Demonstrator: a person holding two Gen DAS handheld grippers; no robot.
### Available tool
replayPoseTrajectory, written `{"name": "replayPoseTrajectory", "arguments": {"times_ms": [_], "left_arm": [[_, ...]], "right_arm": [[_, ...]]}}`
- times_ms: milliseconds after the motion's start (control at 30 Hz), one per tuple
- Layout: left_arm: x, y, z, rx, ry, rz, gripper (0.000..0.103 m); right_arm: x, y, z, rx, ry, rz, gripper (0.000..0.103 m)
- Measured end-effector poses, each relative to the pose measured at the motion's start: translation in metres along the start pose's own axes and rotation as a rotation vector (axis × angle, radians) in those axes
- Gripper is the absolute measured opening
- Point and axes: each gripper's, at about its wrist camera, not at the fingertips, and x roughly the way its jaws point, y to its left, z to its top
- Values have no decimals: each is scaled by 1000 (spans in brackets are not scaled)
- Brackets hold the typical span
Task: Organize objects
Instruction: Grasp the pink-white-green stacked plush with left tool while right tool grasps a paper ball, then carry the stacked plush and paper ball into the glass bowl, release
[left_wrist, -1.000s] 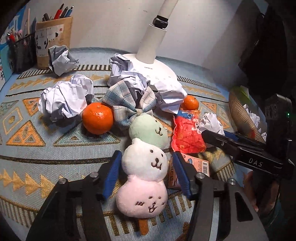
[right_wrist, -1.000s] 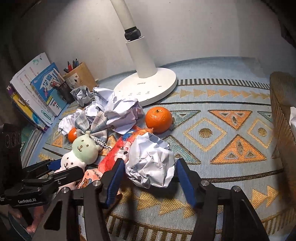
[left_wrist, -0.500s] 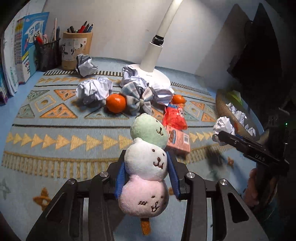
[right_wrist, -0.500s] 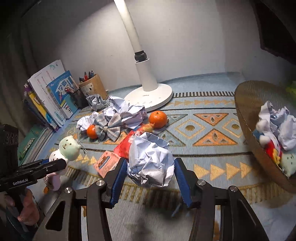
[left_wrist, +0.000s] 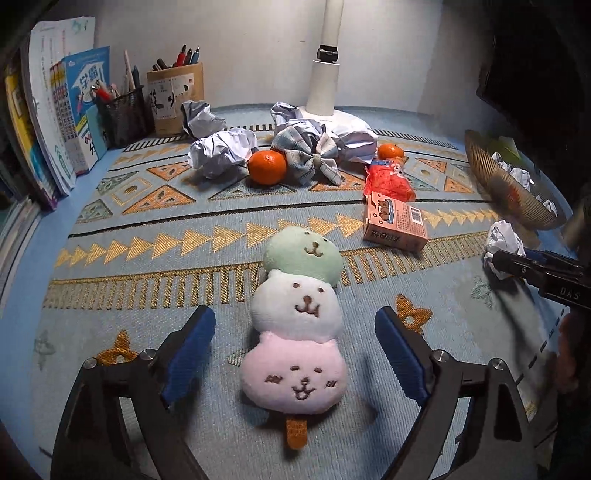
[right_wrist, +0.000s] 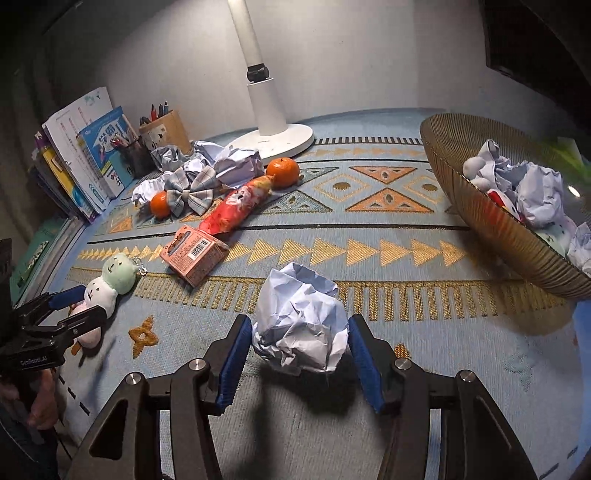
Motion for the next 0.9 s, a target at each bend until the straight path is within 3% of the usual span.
{"name": "replayPoseTrajectory", "arguments": {"times_ms": [67, 100, 133, 200, 467, 500, 567, 633, 767, 900], "left_arm": [[6, -3, -1, 9, 21, 30, 78], [9, -5, -1, 18, 34, 43, 63], [11, -7, -2, 30, 35, 63, 56], [11, -9, -2, 39, 22, 75, 47], [7, -8, -2, 26, 10, 82, 46], [5, -9, -1, 20, 6, 77, 46], [0, -13, 3, 15, -11, 59, 46], [-9, -21, 13, 30, -37, 49, 46], [-30, -50, 49, 80, -111, -16, 46], [-47, -101, 100, 153, -199, -124, 46]], "right_arm": [[-1, -1, 0, 0, 1, 9, 54], [-1, -1, 0, -3, 5, 8, 57], [-1, -1, -1, -2, 8, 6, 67], [-5, -3, -3, 3, 4, 11, 70], [-2, -11, -3, 43, 20, 12, 71], [-2, -10, -3, 46, 21, 13, 69], [0, -11, -2, 62, 26, 64, 53], [-4, -13, -2, 74, 10, 73, 51], [-43, -25, 10, 101, -100, 98, 50], [-116, -59, 35, 145, -306, 2, 50]]}}
